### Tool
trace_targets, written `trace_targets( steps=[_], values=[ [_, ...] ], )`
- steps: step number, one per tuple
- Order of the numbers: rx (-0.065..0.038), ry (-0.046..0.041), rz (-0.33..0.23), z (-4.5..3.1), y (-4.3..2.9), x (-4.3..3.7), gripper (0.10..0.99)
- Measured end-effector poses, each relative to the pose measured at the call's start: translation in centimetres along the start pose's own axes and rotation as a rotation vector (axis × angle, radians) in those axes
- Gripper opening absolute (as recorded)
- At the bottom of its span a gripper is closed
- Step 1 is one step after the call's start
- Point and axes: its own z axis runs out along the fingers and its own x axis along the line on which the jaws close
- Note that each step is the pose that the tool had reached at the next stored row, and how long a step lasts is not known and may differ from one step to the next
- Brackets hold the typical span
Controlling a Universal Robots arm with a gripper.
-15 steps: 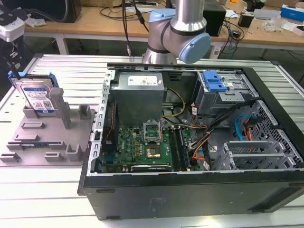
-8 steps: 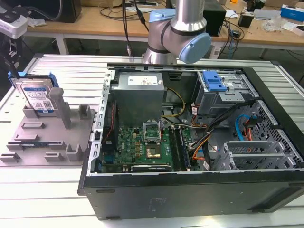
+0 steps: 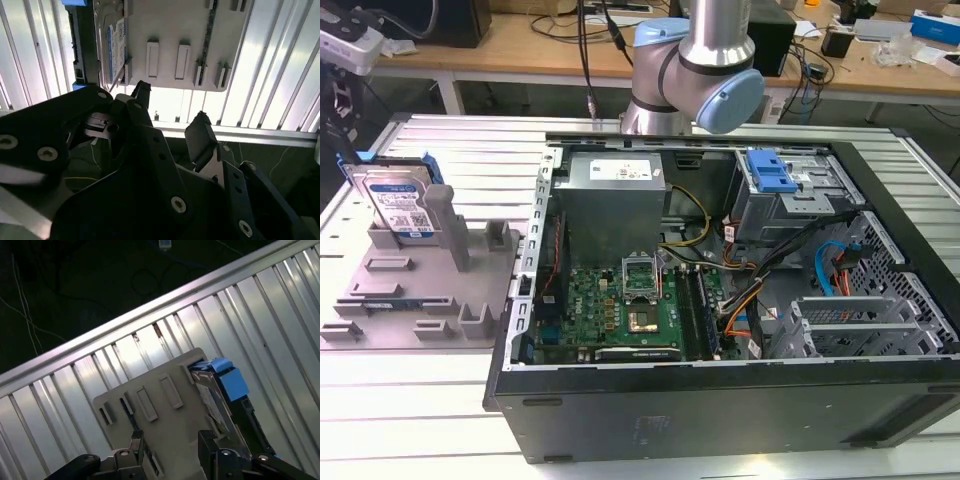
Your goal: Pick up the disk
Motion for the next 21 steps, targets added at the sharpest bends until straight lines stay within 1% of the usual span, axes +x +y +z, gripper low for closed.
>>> trace_targets(
  steps=[5,7,8,9,15,19,21],
  values=[
    [0.001,0.0041,-0.111,0.02,0.00,0.00,0.557],
    [0.001,0.0052,-0.146,0.02,0.00,0.00,0.557],
    [0.002,0.0063,-0.182,0.02,0.00,0.00,0.557],
    [0.004,0.0065,-0.203,0.03,0.00,0.00,0.557],
    [0.009,0.0087,-0.304,0.06,-0.01,0.00,0.557],
    [0.016,0.0086,-0.363,0.12,-0.03,-0.02,0.557],
    [0.022,0.0087,-0.413,0.15,-0.07,-0.04,0.557]
  ],
)
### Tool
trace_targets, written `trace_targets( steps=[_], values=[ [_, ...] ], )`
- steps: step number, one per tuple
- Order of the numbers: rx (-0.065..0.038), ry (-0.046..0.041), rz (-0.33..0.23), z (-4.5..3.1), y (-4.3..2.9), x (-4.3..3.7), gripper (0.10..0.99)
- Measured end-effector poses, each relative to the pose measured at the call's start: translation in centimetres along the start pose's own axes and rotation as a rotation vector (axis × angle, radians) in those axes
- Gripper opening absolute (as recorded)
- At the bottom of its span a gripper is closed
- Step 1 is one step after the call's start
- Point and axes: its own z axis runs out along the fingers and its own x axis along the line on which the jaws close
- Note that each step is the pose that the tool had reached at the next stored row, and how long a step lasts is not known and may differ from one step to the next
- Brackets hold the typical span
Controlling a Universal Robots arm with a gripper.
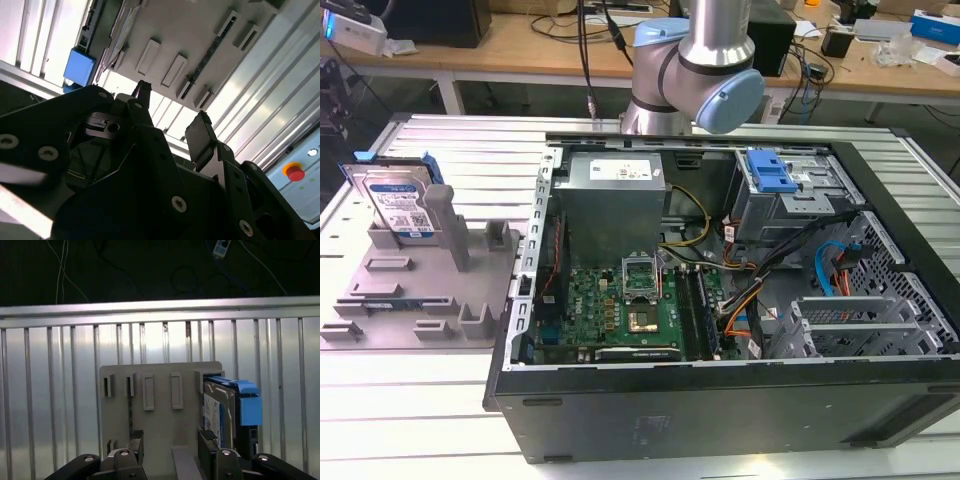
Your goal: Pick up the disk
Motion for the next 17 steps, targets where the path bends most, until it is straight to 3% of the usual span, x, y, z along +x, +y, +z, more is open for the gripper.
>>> trace_targets(
  steps=[8,13,14,17],
  values=[
    [0.002,0.0025,-0.014,0.01,-0.17,-0.25,0.557],
    [0.002,0.0040,-0.016,0.00,-0.51,-2.47,0.557],
    [0.002,0.0045,-0.019,0.02,-0.48,-3.47,0.557],
    [0.004,0.0046,-0.021,0.04,-0.26,-5.26,0.557]
  ],
)
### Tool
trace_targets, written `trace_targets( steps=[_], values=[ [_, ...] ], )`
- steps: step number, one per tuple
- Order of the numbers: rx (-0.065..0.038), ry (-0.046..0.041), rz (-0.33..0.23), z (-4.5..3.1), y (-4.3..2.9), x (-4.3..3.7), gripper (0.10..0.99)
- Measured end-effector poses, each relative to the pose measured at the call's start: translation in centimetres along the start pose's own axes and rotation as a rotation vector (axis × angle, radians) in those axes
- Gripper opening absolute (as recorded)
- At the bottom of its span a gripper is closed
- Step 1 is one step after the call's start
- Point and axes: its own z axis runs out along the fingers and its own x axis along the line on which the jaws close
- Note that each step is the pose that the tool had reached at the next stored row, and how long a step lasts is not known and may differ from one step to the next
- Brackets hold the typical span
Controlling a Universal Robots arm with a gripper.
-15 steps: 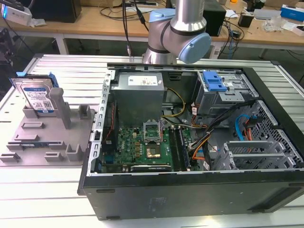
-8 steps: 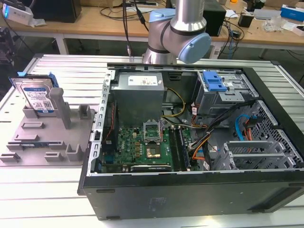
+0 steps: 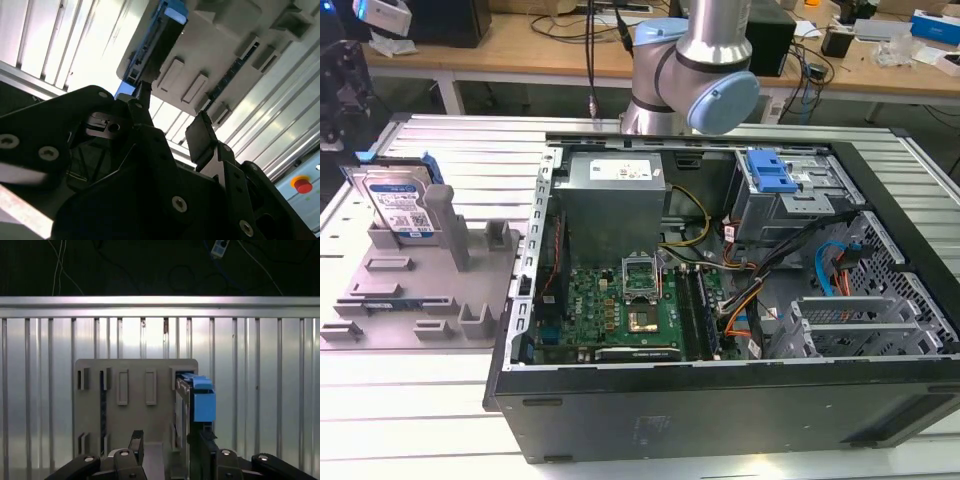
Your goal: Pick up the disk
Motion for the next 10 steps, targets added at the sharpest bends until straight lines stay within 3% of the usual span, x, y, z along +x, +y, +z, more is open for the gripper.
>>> trace_targets(
  steps=[3,4,10],
  values=[
    [0.000,0.0010,0.000,0.11,1.42,-1.27,0.557],
    [0.001,0.0010,0.000,0.18,1.66,-1.34,0.557],
    [0.001,0.0010,-0.001,0.73,1.83,-1.84,0.557]
  ],
)
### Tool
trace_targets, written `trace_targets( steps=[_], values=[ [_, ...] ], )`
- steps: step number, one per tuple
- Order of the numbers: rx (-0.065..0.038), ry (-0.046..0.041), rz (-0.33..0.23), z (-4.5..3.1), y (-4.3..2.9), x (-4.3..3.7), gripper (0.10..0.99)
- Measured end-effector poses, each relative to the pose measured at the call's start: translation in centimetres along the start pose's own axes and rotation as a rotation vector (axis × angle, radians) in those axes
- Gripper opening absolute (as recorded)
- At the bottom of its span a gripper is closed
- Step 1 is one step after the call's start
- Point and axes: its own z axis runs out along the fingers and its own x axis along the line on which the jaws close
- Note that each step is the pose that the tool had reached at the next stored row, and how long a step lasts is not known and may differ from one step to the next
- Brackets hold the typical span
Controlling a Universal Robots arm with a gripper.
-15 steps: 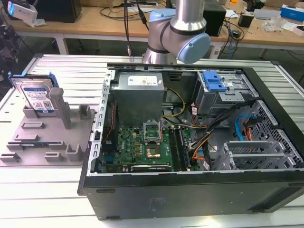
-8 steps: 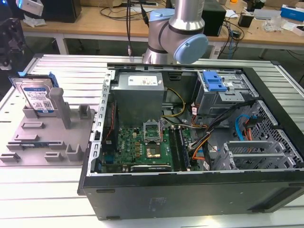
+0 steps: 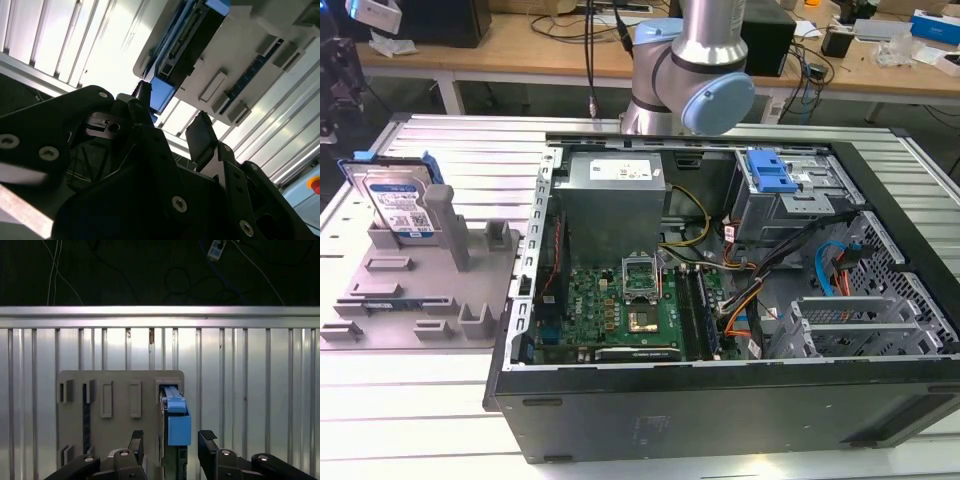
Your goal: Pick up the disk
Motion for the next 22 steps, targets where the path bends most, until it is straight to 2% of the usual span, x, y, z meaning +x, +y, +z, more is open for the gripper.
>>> trace_targets(
  steps=[8,22],
  values=[
    [0.000,0.0000,-0.001,0.78,0.09,-0.37,0.557],
    [0.000,0.0002,-0.009,2.02,0.09,-0.41,0.557]
  ],
)
